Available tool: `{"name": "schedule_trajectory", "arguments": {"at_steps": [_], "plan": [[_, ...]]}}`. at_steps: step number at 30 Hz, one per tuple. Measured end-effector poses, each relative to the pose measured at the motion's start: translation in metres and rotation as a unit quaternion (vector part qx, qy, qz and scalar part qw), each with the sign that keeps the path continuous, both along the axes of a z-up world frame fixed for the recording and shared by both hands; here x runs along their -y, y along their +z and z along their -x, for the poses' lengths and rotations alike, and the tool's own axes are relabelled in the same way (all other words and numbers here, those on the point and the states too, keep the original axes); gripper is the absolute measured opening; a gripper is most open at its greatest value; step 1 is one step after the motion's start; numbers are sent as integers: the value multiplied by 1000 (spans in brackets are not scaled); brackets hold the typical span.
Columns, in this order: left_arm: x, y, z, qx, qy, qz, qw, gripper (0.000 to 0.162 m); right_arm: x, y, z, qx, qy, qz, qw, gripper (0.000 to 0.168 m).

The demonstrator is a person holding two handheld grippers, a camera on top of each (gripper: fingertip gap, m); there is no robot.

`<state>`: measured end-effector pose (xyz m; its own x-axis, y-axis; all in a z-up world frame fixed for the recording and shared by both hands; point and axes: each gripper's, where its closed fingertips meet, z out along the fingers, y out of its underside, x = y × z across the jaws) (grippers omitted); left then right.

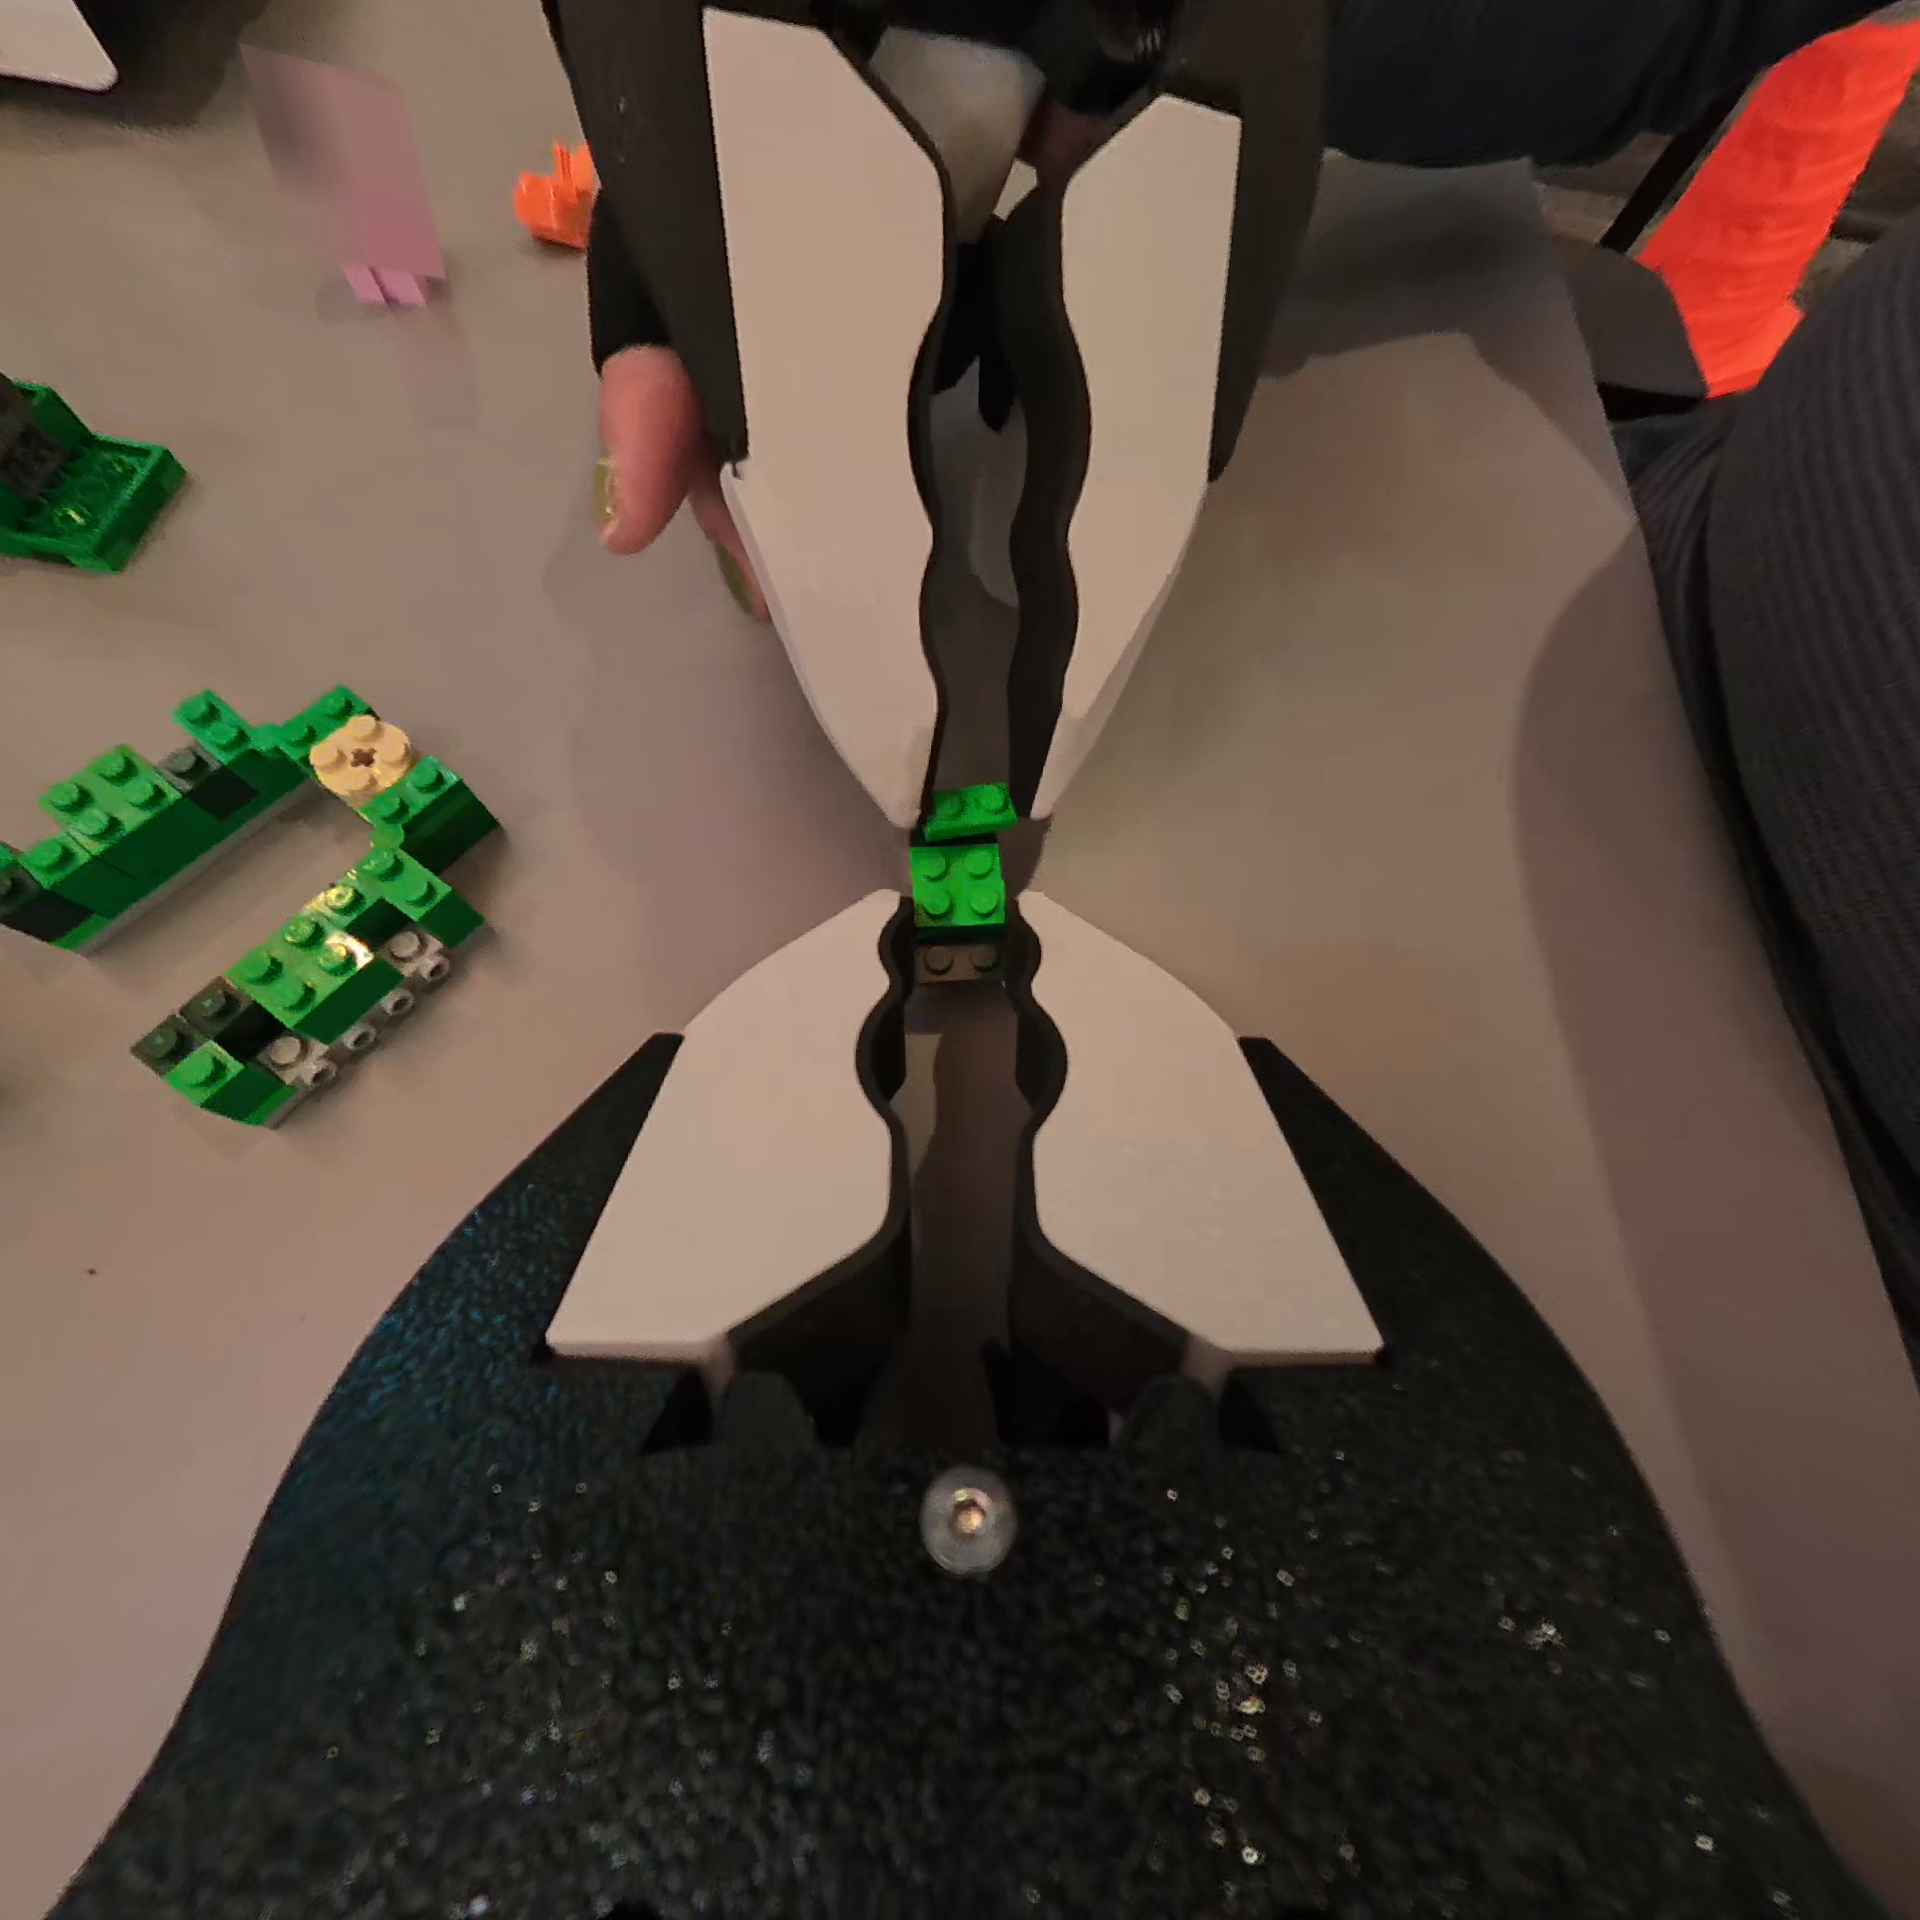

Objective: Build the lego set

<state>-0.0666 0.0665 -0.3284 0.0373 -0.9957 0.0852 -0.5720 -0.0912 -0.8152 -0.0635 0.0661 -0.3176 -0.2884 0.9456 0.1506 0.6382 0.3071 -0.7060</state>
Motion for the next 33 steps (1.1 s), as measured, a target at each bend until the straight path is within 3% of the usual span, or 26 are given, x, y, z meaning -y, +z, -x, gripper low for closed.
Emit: {"name": "schedule_trajectory", "arguments": {"at_steps": [16, 26, 30, 33], "plan": [[-2, 7, -4, 23, 9, -8, 1000, 16, -2, -2, 3, 56, -30, -7, 998, 16], [-2, 8, -4, 29, 11, -5, 1000, 16, -3, -1, 2, 61, -45, -3, 997, 26], [-9, 11, -2, 39, 34, 9, 999, 16, -9, 9, 2, 22, -58, -44, 997, 39], [-14, 14, 0, 52, 55, 29, 997, 16, -14, 19, 3, -34, -58, -135, 989, 38]]}}
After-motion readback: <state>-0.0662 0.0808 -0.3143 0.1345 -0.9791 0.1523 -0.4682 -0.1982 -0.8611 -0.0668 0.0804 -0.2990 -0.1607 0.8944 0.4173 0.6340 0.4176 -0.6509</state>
